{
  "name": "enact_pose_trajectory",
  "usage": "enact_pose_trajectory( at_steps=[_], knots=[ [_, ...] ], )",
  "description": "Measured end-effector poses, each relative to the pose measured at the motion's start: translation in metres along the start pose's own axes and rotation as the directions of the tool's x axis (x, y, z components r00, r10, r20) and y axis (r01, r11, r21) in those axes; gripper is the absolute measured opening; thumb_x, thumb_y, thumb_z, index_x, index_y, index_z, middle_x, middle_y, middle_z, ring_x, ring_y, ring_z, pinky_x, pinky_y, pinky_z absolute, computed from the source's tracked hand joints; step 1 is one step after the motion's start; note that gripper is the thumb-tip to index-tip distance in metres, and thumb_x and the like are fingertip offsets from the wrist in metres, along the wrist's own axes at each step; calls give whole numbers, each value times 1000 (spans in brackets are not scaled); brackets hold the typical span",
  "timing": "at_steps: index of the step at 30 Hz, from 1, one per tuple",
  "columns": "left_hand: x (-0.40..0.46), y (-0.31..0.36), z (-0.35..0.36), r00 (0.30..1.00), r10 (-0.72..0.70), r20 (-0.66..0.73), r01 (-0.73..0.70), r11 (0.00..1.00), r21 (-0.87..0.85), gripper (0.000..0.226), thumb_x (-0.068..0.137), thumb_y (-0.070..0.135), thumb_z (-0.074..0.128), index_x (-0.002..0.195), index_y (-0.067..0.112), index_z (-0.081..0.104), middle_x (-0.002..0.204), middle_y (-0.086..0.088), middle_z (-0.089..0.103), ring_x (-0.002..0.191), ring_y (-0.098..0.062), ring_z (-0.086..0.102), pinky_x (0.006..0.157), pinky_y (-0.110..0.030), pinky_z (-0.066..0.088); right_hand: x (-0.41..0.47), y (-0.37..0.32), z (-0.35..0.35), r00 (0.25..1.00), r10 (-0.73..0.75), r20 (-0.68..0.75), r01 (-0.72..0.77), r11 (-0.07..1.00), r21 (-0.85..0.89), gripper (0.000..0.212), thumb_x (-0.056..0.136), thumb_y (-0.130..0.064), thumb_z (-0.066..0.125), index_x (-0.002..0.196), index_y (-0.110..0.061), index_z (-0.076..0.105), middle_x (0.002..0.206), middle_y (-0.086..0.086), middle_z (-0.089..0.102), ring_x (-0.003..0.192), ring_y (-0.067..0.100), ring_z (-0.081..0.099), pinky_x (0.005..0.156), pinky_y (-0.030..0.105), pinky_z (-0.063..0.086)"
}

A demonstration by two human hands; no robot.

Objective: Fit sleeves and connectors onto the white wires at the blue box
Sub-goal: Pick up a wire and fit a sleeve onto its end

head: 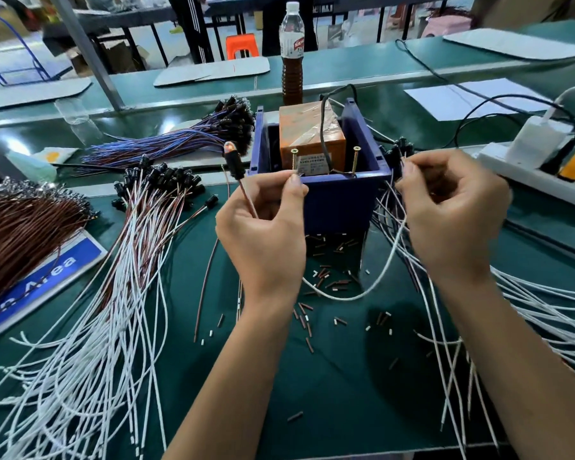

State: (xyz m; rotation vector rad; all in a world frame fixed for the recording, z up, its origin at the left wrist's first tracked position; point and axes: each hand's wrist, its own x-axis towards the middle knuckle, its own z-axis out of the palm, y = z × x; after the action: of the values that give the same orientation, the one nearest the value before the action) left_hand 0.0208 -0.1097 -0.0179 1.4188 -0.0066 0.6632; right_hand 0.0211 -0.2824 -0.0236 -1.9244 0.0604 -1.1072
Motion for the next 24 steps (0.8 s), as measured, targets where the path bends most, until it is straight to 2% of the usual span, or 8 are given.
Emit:
enact_pose_trajectory(
  at_steps=[5, 7, 10, 12, 15, 18, 21, 24],
  knots=[
    [-17, 28, 45, 968, -80, 239, 107, 989, -103, 8, 88, 12, 75, 81, 16, 77, 76, -3, 77, 76, -23, 74, 69, -25, 55, 25, 19, -55, 987, 144, 78, -134, 984, -114, 7, 85, -39, 71, 87, -34, 75, 71, -17, 73, 66, 3, 72, 62, 28, 60],
    [-21, 36, 72, 938, -137, 318, 176, 980, -97, 8, 87, 13, 76, 80, 16, 77, 77, -5, 77, 79, -27, 75, 72, -33, 60, 37, 27, -81, 983, 172, 57, -155, 961, -230, 10, 79, -55, 69, 88, -50, 70, 76, -34, 69, 65, -5, 68, 64, 27, 59],
    [-26, 44, 111, 854, -278, 440, 330, 943, -44, 10, 89, 13, 75, 79, 15, 76, 79, -6, 78, 83, -28, 75, 78, -39, 61, 57, 35, -113, 997, 43, -66, -65, 922, -381, 7, 92, -71, 56, 98, -70, 56, 90, -43, 62, 84, 1, 66, 83, 48, 62],
    [-27, 47, 134, 783, -381, 492, 404, 912, 64, 16, 94, 20, 71, 79, 17, 74, 82, -4, 78, 74, -24, 70, 70, -31, 55, 67, 32, -123, 994, -80, -80, 41, 914, -404, 22, 98, -75, 46, 115, -64, 56, 105, -34, 61, 103, 10, 65, 89, 51, 59],
    [-22, 55, 156, 690, -492, 531, 549, 834, 60, 24, 103, 26, 58, 91, 13, 74, 78, -5, 73, 57, -15, 50, 61, -27, 39, 70, 8, -116, 971, -211, 110, 236, 913, -332, 39, 105, -64, 45, 135, -41, 54, 120, -26, 62, 114, 11, 63, 101, 46, 52],
    [-13, 69, 169, 659, -519, 544, 650, 757, -65, 40, 108, 31, 45, 100, 8, 76, 77, -3, 64, 57, -12, 49, 54, -23, 41, 58, -14, -107, 939, 9, 345, 74, 971, -226, 57, 100, -68, 46, 143, -31, 51, 122, -15, 71, 109, 4, 68, 103, 40, 52],
    [-2, 80, 176, 666, -470, 579, 698, 666, -263, 46, 111, 29, 38, 99, 0, 72, 75, -4, 57, 42, -6, 39, 40, -17, 32, 56, -21, -111, 860, 136, 492, -87, 989, -120, 45, 105, -52, 53, 137, -20, 58, 97, -1, 80, 84, 16, 77, 89, 48, 59],
    [7, 88, 181, 659, -436, 614, 730, 568, -380, 46, 113, 27, 32, 93, 0, 63, 68, -4, 50, 40, -5, 35, 34, -15, 27, 60, -22, -126, 880, 67, 469, 20, 984, -178, 20, 104, -43, 60, 106, -28, 72, 72, -5, 76, 55, 21, 69, 65, 50, 61]
  ],
)
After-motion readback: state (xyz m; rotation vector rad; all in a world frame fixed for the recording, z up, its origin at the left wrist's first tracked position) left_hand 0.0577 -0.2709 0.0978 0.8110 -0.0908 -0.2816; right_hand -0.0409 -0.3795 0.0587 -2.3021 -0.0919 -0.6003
